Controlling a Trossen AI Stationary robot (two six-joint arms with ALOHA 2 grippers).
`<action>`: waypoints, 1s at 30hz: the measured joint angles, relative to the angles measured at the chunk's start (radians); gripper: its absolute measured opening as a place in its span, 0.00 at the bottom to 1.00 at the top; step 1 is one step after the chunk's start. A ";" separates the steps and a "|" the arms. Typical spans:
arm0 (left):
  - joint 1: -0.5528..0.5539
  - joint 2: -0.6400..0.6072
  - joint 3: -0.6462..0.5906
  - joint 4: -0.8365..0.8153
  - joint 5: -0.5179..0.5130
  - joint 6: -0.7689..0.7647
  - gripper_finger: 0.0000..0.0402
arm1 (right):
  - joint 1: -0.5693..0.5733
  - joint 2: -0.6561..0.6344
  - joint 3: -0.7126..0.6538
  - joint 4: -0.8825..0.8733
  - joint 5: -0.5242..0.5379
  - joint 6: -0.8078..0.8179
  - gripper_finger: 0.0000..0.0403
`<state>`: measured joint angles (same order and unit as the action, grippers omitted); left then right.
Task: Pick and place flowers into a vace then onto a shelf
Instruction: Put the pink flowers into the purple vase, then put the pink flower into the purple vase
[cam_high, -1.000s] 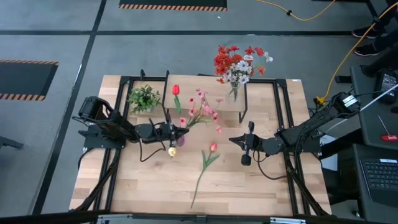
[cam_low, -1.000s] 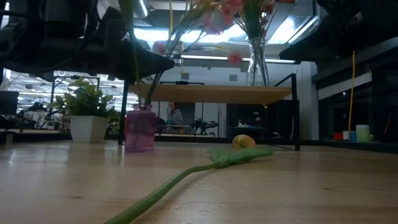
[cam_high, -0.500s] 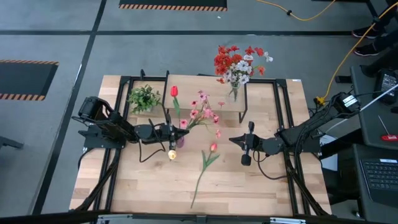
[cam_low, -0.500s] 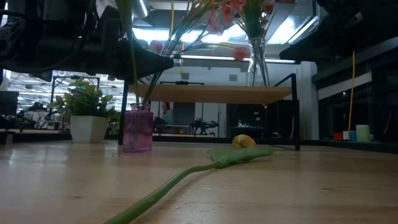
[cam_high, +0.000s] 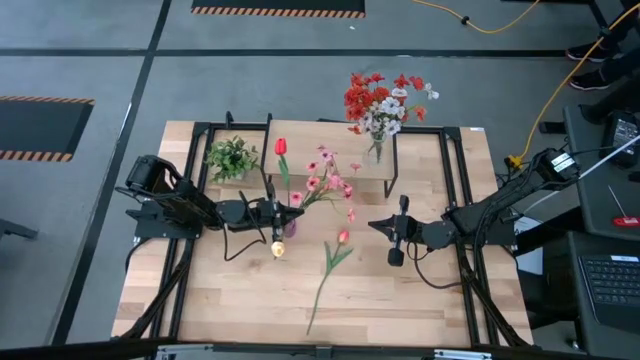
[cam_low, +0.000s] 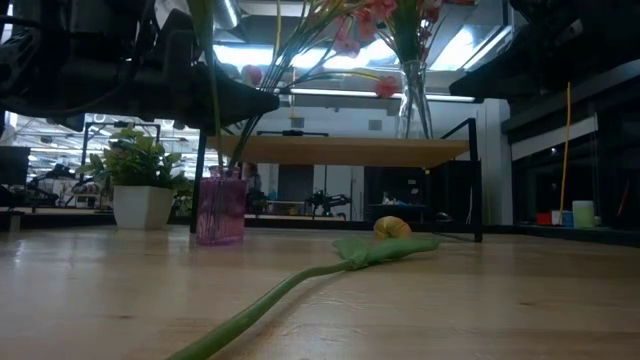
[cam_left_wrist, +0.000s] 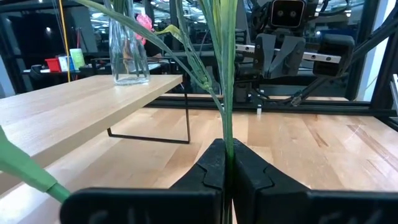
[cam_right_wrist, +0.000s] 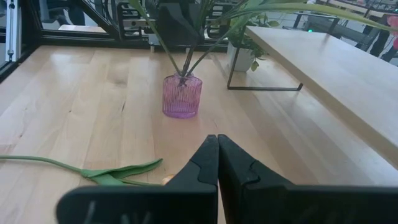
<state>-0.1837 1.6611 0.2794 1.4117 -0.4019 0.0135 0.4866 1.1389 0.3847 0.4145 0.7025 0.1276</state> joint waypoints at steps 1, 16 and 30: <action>0.000 0.000 0.000 0.000 0.000 0.000 0.01 | 0.000 0.000 0.000 0.000 0.000 0.000 0.00; 0.000 0.002 -0.003 0.002 0.000 0.034 0.23 | 0.000 0.000 0.000 0.000 0.000 0.003 0.04; 0.000 0.000 -0.098 0.156 0.063 0.009 0.37 | 0.000 0.000 0.000 0.000 0.001 0.002 0.04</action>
<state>-0.1837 1.6608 0.1815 1.5673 -0.3388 0.0227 0.4863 1.1389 0.3847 0.4142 0.7035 0.1295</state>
